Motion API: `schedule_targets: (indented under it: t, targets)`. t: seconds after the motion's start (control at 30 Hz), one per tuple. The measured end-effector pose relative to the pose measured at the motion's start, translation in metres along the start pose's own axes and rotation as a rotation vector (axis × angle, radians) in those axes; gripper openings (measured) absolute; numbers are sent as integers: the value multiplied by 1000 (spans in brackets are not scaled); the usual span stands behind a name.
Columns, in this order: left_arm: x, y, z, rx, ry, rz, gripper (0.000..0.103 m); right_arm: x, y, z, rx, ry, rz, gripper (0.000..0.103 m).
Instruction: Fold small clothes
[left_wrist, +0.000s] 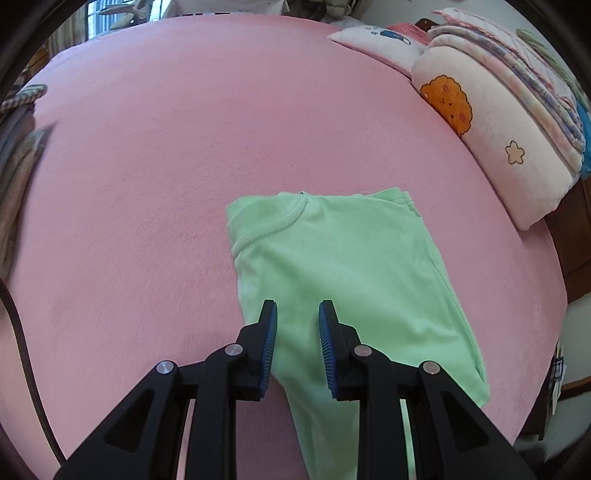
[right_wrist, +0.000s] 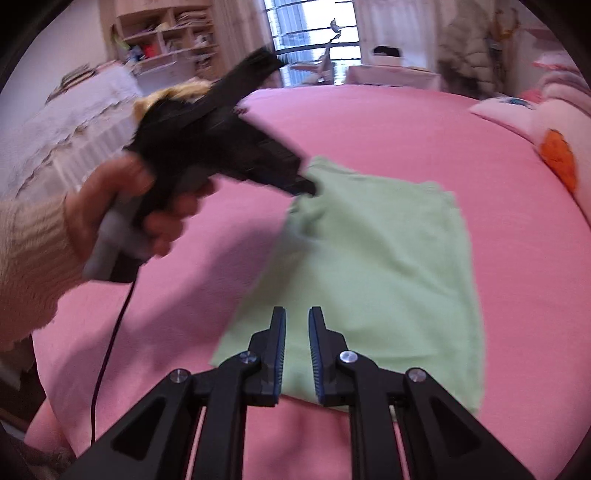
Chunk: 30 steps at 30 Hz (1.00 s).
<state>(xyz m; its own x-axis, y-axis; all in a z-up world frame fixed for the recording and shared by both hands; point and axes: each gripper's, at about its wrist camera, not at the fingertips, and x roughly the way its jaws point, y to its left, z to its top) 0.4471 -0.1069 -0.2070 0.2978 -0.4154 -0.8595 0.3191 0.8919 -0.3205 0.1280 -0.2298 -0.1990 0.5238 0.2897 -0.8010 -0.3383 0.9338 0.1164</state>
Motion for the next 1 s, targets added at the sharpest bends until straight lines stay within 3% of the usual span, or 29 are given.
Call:
schedule_targets:
  t: [0.27, 0.6, 0.77, 0.87, 0.93, 1.0]
  targets:
    - [31, 12, 24, 14, -4, 93, 20, 68, 13, -11, 30, 131, 31, 13]
    - [60, 14, 39, -2, -40, 147, 14, 65, 31, -32, -31, 114, -19, 13]
    - [54, 6, 41, 12, -53, 154, 15, 57, 32, -30, -21, 113, -13, 13]
    - [26, 0, 36, 2, -90, 118, 31, 44, 24, -21, 3, 106, 0, 15]
    - [3, -1, 26, 5, -120, 111, 45, 32, 10, -11, 26, 84, -8, 25]
    - [-23, -8, 18, 6, -158, 108, 65, 12, -3, -3, 52, 47, -37, 45]
